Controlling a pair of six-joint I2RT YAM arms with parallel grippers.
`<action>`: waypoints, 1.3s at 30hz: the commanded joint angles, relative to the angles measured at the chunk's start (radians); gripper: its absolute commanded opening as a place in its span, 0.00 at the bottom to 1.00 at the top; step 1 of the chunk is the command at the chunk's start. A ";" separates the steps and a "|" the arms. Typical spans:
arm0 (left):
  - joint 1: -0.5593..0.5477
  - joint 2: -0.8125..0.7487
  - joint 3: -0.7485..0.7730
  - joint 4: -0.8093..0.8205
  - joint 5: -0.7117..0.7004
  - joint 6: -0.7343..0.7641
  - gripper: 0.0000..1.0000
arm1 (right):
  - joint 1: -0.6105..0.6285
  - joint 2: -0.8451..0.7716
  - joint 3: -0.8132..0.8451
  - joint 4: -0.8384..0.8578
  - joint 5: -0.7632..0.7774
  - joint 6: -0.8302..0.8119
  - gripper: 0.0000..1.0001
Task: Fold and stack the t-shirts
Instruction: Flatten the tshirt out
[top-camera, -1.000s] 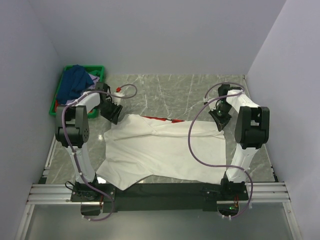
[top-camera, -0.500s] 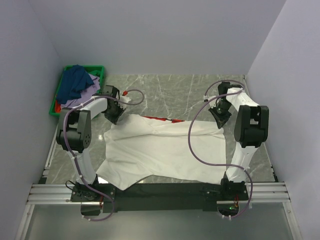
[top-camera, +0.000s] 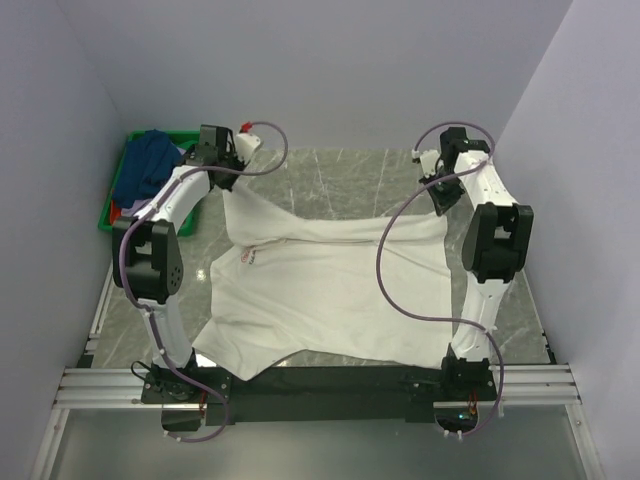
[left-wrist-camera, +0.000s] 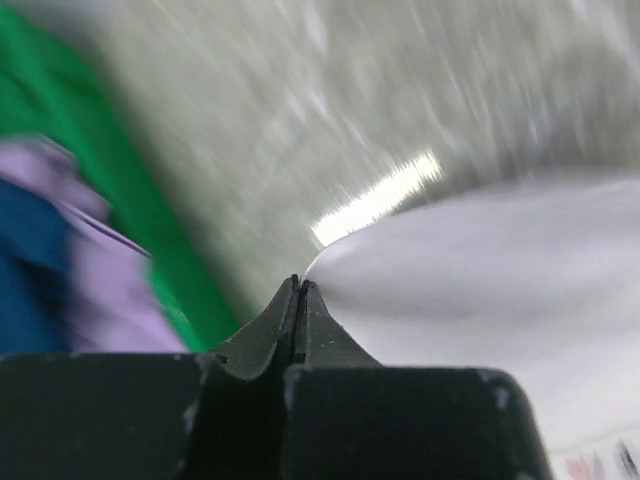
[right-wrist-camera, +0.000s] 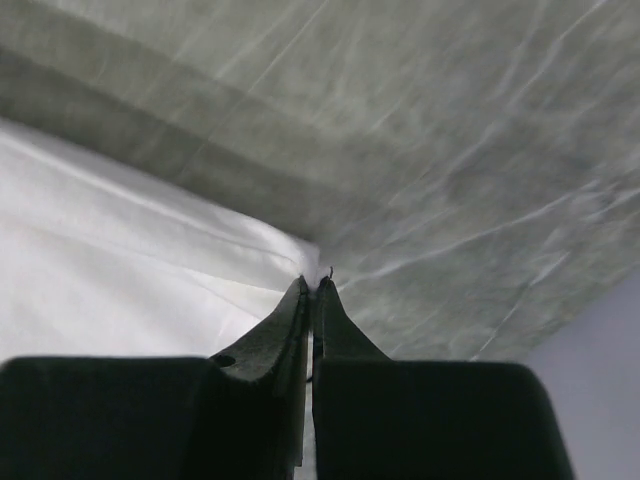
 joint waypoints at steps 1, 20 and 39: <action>0.005 0.050 0.071 0.214 -0.021 0.038 0.00 | 0.000 0.085 0.144 0.060 0.073 0.041 0.00; 0.025 0.171 0.040 0.117 0.004 -0.007 0.00 | -0.005 0.165 0.049 0.051 0.082 -0.033 0.00; 0.021 0.616 0.594 0.157 -0.176 -0.073 0.00 | 0.012 0.415 0.422 0.218 0.310 0.062 0.00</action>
